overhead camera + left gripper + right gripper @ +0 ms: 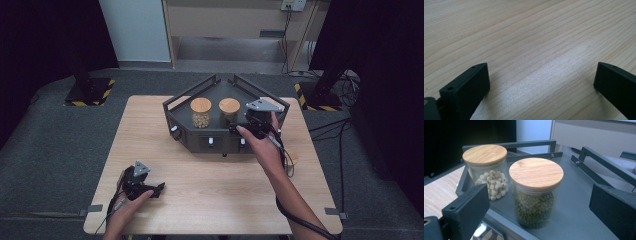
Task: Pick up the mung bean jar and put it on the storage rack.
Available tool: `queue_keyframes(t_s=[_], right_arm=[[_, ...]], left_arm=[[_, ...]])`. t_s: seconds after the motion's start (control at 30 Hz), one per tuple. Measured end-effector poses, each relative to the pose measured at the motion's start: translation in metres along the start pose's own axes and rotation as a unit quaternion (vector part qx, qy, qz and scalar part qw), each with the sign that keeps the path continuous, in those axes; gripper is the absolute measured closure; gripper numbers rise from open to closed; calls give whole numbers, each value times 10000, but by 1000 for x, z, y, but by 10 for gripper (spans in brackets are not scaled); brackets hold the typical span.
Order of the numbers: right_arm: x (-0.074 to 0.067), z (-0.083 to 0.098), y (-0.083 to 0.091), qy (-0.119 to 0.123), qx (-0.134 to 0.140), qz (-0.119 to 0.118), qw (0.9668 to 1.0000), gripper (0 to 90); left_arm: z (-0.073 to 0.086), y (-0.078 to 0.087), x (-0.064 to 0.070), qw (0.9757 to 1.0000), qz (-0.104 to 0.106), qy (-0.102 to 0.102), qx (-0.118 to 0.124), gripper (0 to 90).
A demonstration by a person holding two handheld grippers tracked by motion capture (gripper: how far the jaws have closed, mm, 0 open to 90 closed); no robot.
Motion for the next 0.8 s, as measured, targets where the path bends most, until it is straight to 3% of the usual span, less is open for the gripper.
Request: queue_keyframes(t_s=[0.33, 0.8], right_arm=[[8, 3, 20, 361, -70, 7, 9993, 24], [20, 18, 35, 440, -280, 43, 9986, 22]], left_arm=[[0, 0, 0, 10000, -1, 0, 0, 0], [0, 0, 0, 10000, -1, 0, 0, 0]])
Point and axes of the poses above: each handheld gripper's, and its own axes: y roughly backward along the jaws, z roughly out of its underside, x roughly to its right, the point moved 7 cm from there along -y, roughly forward along the jaws, and after that the axes turned 12 degrees about z, right-handed, at the moved point
